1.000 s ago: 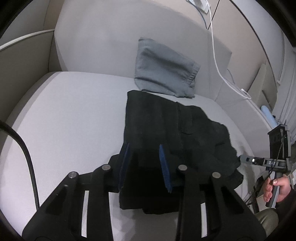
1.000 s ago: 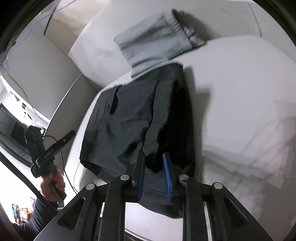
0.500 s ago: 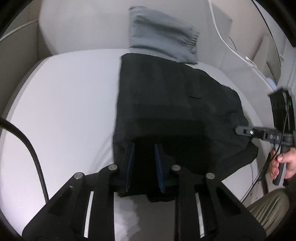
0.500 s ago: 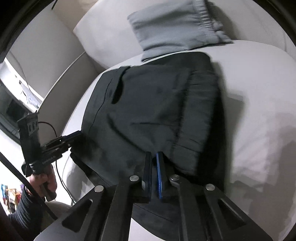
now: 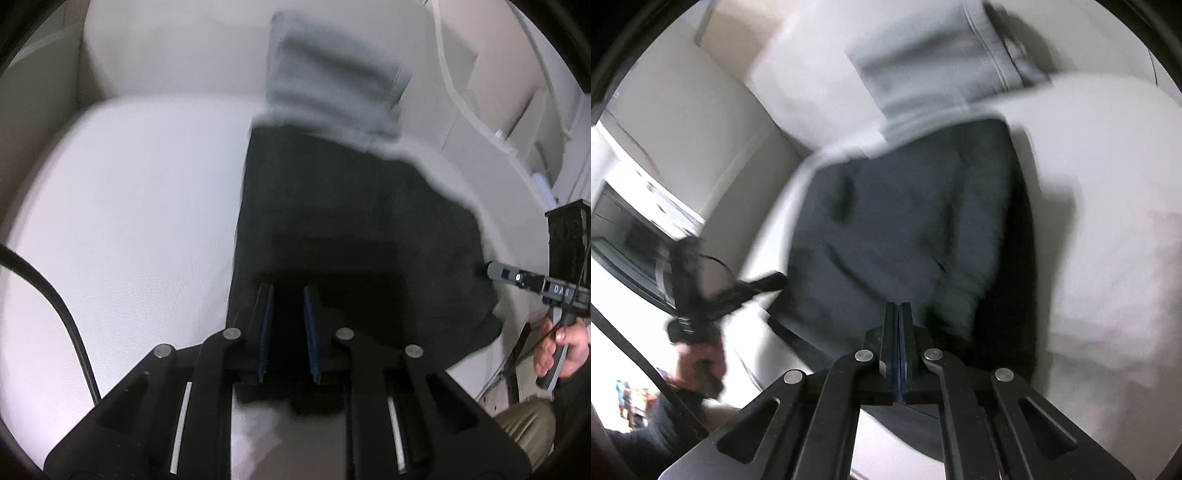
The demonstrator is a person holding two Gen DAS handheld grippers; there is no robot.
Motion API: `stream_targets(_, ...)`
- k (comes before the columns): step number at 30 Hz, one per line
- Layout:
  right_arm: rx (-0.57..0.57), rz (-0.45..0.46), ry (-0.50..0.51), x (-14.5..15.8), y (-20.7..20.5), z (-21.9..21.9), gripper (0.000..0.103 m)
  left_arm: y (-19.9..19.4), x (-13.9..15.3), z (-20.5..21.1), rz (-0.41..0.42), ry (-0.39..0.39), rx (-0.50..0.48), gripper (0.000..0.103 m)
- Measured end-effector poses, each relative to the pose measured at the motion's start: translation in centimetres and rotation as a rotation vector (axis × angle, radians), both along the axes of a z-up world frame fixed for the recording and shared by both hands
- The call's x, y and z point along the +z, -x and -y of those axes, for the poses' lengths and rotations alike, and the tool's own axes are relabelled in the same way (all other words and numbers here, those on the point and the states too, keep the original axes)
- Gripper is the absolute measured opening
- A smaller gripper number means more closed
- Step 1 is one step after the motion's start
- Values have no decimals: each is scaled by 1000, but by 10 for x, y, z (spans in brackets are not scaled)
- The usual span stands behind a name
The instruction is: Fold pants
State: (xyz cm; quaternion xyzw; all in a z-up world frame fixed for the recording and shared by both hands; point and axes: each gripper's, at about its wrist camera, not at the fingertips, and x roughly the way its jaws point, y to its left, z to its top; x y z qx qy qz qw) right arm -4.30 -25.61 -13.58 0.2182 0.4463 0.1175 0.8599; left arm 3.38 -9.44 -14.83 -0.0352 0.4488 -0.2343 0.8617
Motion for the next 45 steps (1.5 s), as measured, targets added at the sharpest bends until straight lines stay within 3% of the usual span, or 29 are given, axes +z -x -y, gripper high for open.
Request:
stream_targets(2, -7, 56, 27, 21, -10, -2, 0, -20, 16, 19, 35, -23, -29, 14)
stream_targets(5, -22, 72, 65, 33, -39, -4, 0, -50, 24, 50, 63, -56, -47, 14)
stream_targets(11, -72, 15, 104, 11, -80, 12, 0, -87, 4, 72, 29, -97, -12, 12)
stream_targets(15, -85, -56, 91, -24, -85, 31, 0, -91, -12, 66, 18, -86, 18, 10)
stream_targets(24, -91, -44, 47, -47, -90, 44, 0, -90, -46, 52, -27, -23, 92, 6)
stream_targets(27, -82, -39, 83, -42, -88, 39, 0, -85, -42, 44, -34, 7, 111, 6)
stream_targets(30, -93, -25, 102, -30, -80, 35, 1, -70, -24, 43, 5, -25, 127, 6)
stream_targets(32, -104, -20, 123, -15, -75, 31, 8, -57, -6, 43, 36, -24, 135, 7)
stream_targets(34, -106, 13, 141, 3, -71, 24, 13, -43, 15, 43, 62, -11, 158, 26)
stream_targets(36, -106, 65, 190, 31, -63, 11, 28, -24, 41, 42, 110, 25, 198, 83)
stream_targets(38, -115, 136, 252, 62, -51, -6, 85, -4, 67, 40, 192, 45, 257, 101)
stream_targets(40, -154, 226, 302, 90, -35, -21, 103, 6, 85, 43, 241, 31, 283, 102)
stream_targets(42, -171, 289, 337, 111, -20, -32, 103, 9, 95, 47, 251, 4, 284, 102)
stream_targets(45, -178, 294, 375, 123, -7, -45, 103, 10, 96, 50, 276, -15, 278, 102)
